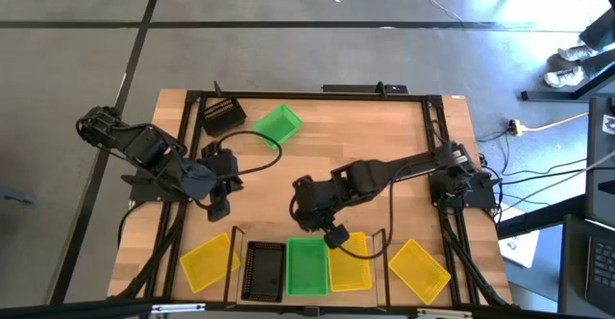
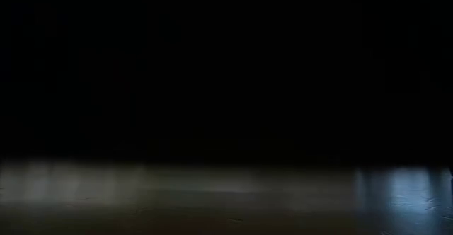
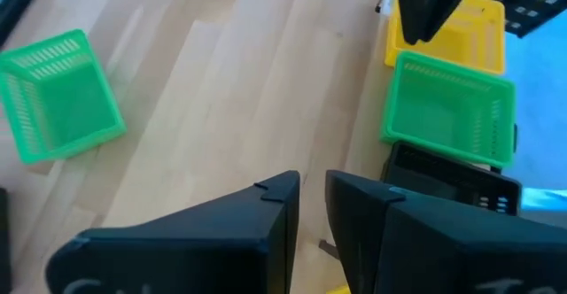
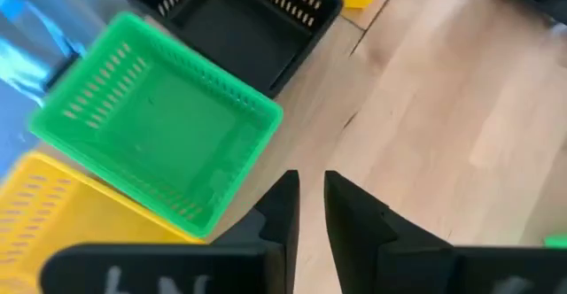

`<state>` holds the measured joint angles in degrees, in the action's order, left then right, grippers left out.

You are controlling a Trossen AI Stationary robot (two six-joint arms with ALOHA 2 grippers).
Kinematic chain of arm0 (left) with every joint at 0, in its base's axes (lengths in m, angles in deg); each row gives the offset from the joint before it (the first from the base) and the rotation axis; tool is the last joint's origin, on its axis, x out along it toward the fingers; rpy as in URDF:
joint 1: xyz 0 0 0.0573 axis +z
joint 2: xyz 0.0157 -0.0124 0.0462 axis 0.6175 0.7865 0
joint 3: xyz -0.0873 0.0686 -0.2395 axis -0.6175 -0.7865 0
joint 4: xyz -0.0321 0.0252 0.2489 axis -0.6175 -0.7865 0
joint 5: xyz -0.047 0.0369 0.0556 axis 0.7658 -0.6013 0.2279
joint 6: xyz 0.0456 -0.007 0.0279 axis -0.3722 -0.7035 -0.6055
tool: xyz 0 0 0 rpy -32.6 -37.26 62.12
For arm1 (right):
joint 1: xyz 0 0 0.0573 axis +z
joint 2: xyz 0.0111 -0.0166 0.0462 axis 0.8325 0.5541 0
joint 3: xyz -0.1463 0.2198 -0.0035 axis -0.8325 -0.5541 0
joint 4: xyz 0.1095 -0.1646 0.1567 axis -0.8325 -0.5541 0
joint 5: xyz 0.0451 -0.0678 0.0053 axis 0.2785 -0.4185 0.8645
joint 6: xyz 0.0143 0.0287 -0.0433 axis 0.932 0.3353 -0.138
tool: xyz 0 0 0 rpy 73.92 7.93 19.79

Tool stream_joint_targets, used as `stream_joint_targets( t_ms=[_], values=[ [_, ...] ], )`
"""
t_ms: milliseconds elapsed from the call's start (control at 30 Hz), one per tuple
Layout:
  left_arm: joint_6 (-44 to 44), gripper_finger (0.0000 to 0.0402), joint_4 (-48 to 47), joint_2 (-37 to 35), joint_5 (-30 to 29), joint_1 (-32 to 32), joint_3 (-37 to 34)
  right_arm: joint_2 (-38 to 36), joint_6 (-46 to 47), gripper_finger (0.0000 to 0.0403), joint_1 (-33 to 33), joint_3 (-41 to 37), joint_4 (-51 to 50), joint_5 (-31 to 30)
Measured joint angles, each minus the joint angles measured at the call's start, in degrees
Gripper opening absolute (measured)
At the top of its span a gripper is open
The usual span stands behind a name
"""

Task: Stack baskets on shelf by color
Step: Stack the left yellow basket on top of the yellow basket on the shelf

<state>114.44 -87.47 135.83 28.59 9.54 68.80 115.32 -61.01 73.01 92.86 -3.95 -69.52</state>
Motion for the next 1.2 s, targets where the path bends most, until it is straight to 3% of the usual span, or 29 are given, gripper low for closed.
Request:
stream_joint_targets(
  t_ms=[367,667,833,1200],
  values=[
    [2.5,0.0050,-0.1,-0.8,-4.0,0.0,0.1,-7.1,2.4,0.0055,-2.9,0.0,-0.9,-0.6],
    [-5.0,0.0050,-0.5,-2.9,-7.9,0.9,0.1,-12.6,2.9,0.0055,-3.0,0.0,-4.3,-1.6],
    [-5.0,0.0050,-0.6,-5.8,-8.0,3.2,0.1,-16.2,4.3,0.0055,-3.2,0.0,-6.1,-6.3],
    [-7.3,0.0050,0.1,-10.3,-7.9,6.9,0.1,-23.3,8.1,0.0055,-3.7,0.0,-9.7,-4.5]
  ],
)
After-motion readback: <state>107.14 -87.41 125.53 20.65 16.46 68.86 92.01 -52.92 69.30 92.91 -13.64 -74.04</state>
